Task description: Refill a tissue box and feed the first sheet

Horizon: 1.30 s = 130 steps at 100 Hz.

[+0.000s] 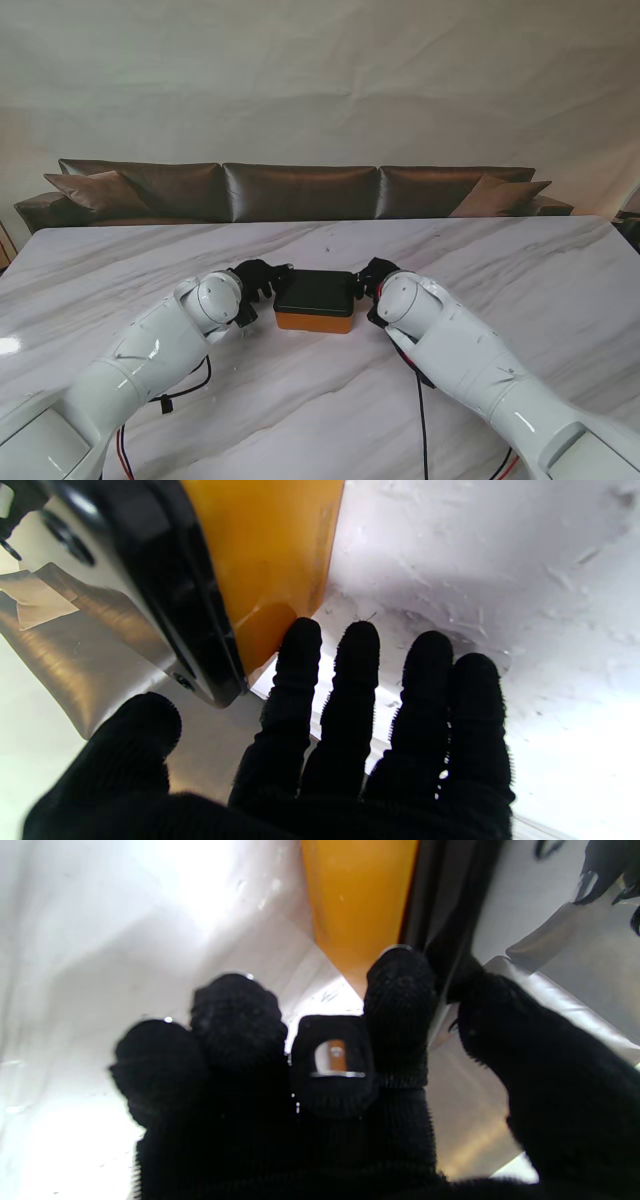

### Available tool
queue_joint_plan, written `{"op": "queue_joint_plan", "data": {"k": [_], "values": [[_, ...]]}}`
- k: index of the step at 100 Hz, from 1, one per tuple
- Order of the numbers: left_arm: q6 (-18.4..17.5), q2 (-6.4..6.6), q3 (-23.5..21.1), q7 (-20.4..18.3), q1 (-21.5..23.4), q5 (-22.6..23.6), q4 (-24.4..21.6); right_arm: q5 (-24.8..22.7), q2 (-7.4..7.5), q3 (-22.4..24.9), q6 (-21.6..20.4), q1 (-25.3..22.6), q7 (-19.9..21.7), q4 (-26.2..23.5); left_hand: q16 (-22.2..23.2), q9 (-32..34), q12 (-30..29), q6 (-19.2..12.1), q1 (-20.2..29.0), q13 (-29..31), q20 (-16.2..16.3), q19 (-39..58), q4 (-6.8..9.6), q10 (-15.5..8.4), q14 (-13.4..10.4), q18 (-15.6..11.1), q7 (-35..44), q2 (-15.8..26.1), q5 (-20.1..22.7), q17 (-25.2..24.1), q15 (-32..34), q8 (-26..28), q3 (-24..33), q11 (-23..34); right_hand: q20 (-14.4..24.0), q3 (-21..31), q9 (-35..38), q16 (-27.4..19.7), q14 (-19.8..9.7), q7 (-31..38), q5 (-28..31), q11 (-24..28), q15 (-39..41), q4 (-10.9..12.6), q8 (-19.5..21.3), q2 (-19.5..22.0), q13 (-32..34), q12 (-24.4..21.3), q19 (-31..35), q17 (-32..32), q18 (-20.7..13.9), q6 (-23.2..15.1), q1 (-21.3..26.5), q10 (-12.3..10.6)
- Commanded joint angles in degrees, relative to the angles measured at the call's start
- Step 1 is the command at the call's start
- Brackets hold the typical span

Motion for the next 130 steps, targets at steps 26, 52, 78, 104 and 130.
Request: {"op": "queue_joint_plan", "data": {"k": [26, 52, 78, 104, 130], "values": [[0.6, -0.15, 2.32, -1.25, -0.39, 2.12, -0.97, 0.2, -1.62, -2.06, -1.42, 1.46, 0.53, 3.92, 5.56, 4.07, 7.79, -8.8, 7.21, 4.85, 1.65, 17.74, -1.72, -5.32, -3.13, -4.24, 10.53, -5.49, -0.06, 2.89, 7.5, 11.56, 8.72, 9.07, 0.26, 3.81, 3.86, 1.16, -1.09, 1.91, 0.07, 3.95, 4.07, 0.7, -0.11, -2.88, 1.91, 1.26, 3.87, 1.59, -1.1, -2.07, 2.9, -4.09], [0.54, -0.6, 4.42, -0.66, -1.33, 3.95, 0.26, -0.15, -2.44, -3.37, -2.23, 2.03, -0.23, 6.26, 9.84, 4.39, 15.91, -12.92, 11.67, 6.14, 1.57, 19.54, -4.31, -9.1, -6.6, -5.74, 18.82, -12.41, -3.65, 4.8, 12.39, 22.17, 15.66, 16.63, 0.42, 7.39, 4.04, 1.9, -2.14, 3.5, 3.0, 7.59, 5.9, 2.78, -1.92, -8.5, 1.97, 0.58, 4.27, 2.54, -1.37, 0.53, 3.82, -2.57], [1.66, -0.06, 5.32, -0.6, -0.86, 5.41, -1.4, -0.62, -2.74, -4.4, -2.98, 2.46, -0.08, 7.84, 10.67, 4.2, 17.58, -13.92, 12.21, 6.67, 1.57, 20.42, -3.47, -10.51, -7.99, -6.67, 20.31, -15.25, -4.8, 5.76, 13.62, 24.31, 17.45, 17.93, 0.42, 10.91, 4.12, 2.51, -3.03, 4.8, 4.93, 10.35, 7.38, 2.96, -3.76, -13.21, 2.03, -0.59, 4.46, 3.33, -1.4, 3.02, 4.51, -1.12], [1.56, -0.47, 5.62, -0.17, -0.88, 5.45, -0.35, -0.93, -3.4, -5.19, -3.41, 2.98, -0.57, 10.14, 10.83, 3.95, 17.88, -14.11, 12.38, 6.45, 1.45, 20.45, -3.78, -10.5, -8.17, -6.74, 20.64, -15.49, -5.12, 5.66, 13.59, 24.38, 17.91, 18.05, 0.54, 14.53, 4.14, 3.25, -3.81, 7.29, 5.4, 13.1, 9.16, 2.84, -4.48, -15.69, 2.06, -1.32, 4.79, 3.99, -1.3, 5.55, 4.6, 0.1], [0.77, -0.98, 6.04, -0.01, -1.26, 5.23, 1.13, -0.54, -5.01, -6.44, -4.83, 4.42, -1.19, 14.61, 10.88, 3.82, 17.98, -14.36, 12.32, 6.29, 1.35, 20.36, -4.0, -10.61, -8.28, -6.88, 20.7, -15.52, -5.26, 5.5, 13.46, 24.34, 18.03, 18.0, 0.52, 16.57, 4.14, 3.8, -4.8, 9.0, 5.82, 15.38, 10.47, 3.26, -4.74, -16.2, 2.12, -1.49, 4.82, 4.17, -1.15, 7.78, 4.56, 0.74]]}}
